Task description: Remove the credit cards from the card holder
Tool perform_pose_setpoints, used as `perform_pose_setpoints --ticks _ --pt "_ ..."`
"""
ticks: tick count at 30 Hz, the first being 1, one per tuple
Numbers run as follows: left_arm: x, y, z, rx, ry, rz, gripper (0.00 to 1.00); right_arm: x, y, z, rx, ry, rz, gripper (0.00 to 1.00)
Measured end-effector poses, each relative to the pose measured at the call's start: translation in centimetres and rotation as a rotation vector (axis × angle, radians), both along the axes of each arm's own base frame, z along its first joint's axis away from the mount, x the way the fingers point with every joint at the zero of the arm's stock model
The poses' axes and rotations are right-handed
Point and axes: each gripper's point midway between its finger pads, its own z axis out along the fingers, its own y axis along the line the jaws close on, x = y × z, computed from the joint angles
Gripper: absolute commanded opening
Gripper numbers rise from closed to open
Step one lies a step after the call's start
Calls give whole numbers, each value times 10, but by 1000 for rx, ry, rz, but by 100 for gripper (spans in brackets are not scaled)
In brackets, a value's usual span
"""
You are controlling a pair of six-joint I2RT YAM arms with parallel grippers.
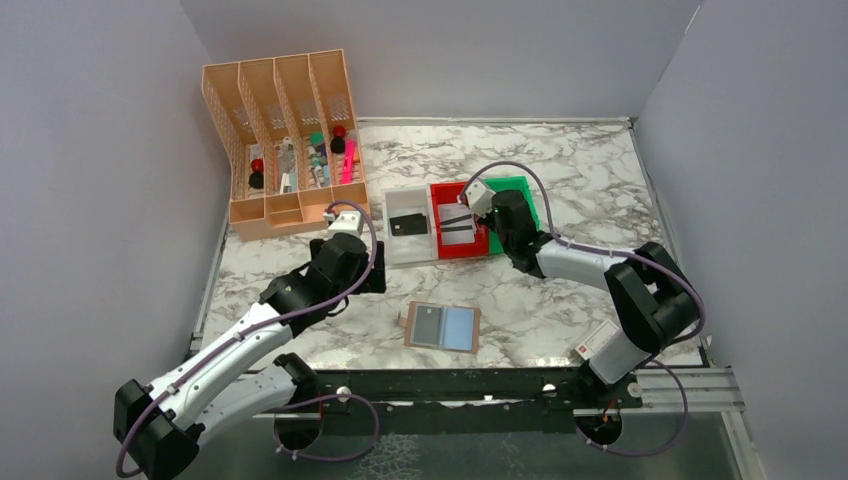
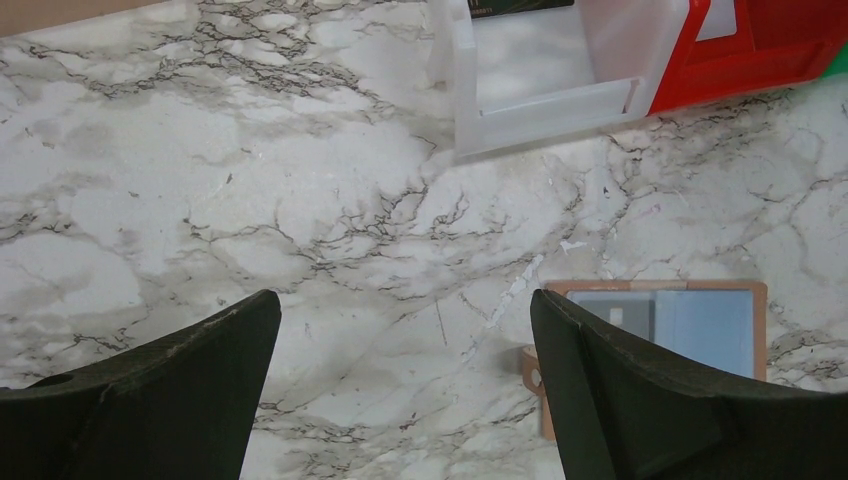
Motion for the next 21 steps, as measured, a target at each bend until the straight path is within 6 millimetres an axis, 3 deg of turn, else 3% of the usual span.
perform_pose_setpoints --ticks 9,15,20,21 --pt "-1 2 11 -22 -37 -6 99 20 -6 -6 -45 22 49 5" --pt "-1 2 11 -20 -38 -8 99 24 -13 -27 -74 72 65 8" --pt "-1 1 7 -9 -27 -9 99 23 -15 -42 -96 109 82 16" --pt "-1 1 7 -6 -24 -9 99 23 -14 -43 -97 114 86 24"
